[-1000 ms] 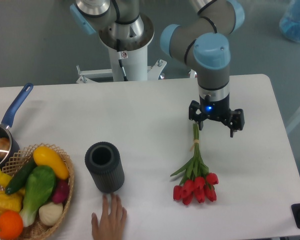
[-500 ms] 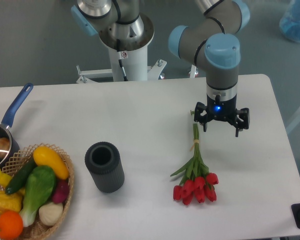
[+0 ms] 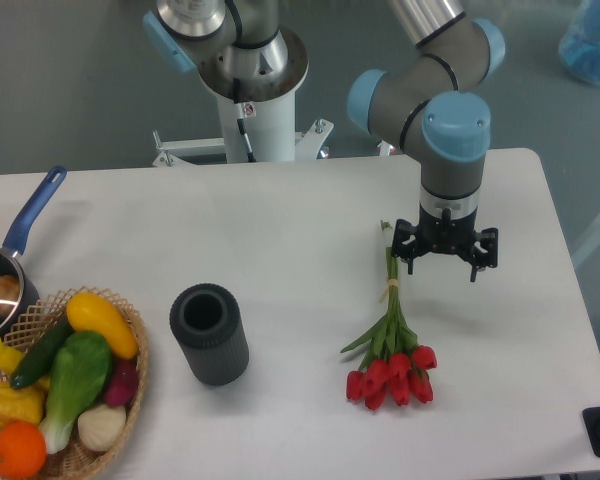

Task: Pick up the flowers from the table
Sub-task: 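Move the open gripper over the green tulip stems, then lower the open gripper around the tulip stems above the flower heads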

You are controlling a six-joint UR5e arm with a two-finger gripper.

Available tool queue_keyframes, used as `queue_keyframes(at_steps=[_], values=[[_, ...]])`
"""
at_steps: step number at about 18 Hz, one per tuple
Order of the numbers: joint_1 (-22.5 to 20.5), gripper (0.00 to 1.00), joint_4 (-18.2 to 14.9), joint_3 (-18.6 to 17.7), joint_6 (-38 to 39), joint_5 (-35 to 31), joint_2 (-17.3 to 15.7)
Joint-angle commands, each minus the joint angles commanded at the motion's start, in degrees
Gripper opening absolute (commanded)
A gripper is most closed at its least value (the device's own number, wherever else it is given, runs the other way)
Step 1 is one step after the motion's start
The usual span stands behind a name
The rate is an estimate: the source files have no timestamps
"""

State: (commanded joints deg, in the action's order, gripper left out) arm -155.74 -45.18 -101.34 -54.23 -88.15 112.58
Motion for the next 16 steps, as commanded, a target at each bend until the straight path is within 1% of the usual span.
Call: queue_keyframes(at_steps=[3,10,14,16], values=[[0.53,1.00,0.00,-0.44,0.09,0.00,1.50],[2.11,1.00,0.18,-0.62,-0.96,0.61,2.64],[2.37,1.00,0.18,-0.53,-5.44,1.84,3.35],[2.37,1.00,0.18,-1.14,-5.89,2.55,3.44]])
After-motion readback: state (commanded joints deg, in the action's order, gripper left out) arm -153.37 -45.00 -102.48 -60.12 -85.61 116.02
